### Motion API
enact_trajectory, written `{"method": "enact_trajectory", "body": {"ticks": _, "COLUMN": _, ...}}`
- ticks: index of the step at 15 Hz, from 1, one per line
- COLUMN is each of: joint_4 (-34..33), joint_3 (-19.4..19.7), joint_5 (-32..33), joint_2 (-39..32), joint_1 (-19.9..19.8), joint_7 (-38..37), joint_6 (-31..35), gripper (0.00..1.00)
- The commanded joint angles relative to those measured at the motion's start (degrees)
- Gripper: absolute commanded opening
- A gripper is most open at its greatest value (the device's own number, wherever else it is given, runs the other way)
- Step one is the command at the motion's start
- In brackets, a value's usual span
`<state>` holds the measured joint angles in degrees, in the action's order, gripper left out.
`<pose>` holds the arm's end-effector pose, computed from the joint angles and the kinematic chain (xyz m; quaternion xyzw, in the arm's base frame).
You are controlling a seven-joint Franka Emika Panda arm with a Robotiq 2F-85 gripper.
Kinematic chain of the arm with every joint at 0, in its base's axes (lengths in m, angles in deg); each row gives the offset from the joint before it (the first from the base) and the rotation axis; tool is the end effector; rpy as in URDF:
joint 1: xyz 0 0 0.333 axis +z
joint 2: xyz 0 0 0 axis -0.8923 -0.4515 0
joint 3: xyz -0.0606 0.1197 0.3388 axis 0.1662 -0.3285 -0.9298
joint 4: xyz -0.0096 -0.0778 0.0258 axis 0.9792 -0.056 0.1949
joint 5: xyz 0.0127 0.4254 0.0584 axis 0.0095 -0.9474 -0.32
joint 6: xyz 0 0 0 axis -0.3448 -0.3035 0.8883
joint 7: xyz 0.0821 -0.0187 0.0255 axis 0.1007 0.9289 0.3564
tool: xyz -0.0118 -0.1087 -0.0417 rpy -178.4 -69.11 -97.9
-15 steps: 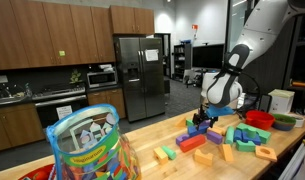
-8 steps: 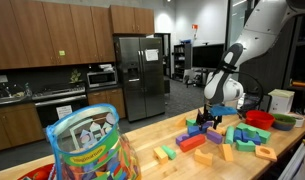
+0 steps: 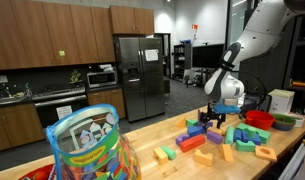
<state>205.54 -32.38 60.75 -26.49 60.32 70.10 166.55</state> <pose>0.4354 -0.0333 0.2136 -0.9755 0.2098 -0.0151 0.0651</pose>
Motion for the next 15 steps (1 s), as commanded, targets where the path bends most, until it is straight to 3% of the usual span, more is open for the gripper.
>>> {"method": "enact_trajectory", "body": {"ticks": 1, "joint_4": -0.4, "joint_3": 0.2, "joint_5": -0.4, "joint_2": 0.1, "joint_1": -0.2, "joint_7": 0.8, "joint_6": -1.1, "gripper": 1.0}}
{"method": "enact_trajectory", "body": {"ticks": 11, "joint_4": -1.9, "joint_3": 0.3, "joint_5": 0.1, "joint_2": -2.4, "joint_1": -1.0, "joint_7": 5.0, "joint_6": -1.1, "gripper": 1.0}}
{"method": "enact_trajectory", "body": {"ticks": 15, "joint_4": -3.1, "joint_3": 1.2, "joint_5": 3.1, "joint_2": -3.4, "joint_1": -1.3, "joint_7": 5.1, "joint_6": -1.2, "gripper": 1.0}}
